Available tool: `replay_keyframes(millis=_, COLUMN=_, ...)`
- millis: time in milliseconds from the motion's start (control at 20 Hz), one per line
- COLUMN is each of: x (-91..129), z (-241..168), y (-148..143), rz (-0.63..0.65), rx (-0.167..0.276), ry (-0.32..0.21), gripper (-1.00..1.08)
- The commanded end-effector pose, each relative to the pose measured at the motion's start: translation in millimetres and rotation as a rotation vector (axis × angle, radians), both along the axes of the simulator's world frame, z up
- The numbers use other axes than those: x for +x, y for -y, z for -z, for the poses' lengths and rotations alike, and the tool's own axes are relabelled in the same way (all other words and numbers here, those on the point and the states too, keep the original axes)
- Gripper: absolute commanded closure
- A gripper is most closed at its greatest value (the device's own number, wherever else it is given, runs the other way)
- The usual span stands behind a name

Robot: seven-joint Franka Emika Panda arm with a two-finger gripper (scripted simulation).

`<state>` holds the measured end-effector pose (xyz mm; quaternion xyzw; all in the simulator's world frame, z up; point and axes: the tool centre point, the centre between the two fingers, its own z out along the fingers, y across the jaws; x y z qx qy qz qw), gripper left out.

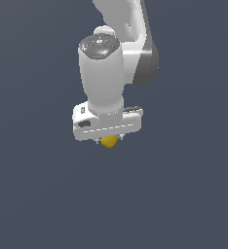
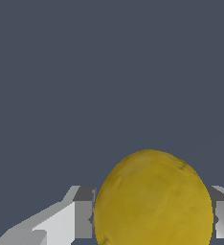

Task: Pick up the object and move it to a goal position.

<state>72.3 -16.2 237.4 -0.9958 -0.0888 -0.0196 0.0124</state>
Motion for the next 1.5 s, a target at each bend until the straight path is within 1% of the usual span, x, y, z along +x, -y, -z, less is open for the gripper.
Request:
replay_keyframes(millis=0, x=1, z=-21, y=11, rz=-0.048, rx=0.002, ry=0.005, gripper=1.08)
replay_keyframes(millis=500, x=10, z=-102, y=53, rz=-0.229, rx=0.012, ry=0.021, gripper=1.08)
replay_keyframes(millis=750, x=16, z=-135, y=70, rz=-0.305, rx=0.016, ry=0.028, gripper=1.08)
replay_keyframes(millis=1100, x=24, z=-169, y=87, rz=-0.382, rx=0.02, ry=0.034, gripper=1.08)
replay_keyframes(millis=1450, x=31, z=-192, y=98, rz=-0.434, rx=0.023, ry=0.039, gripper=1.08)
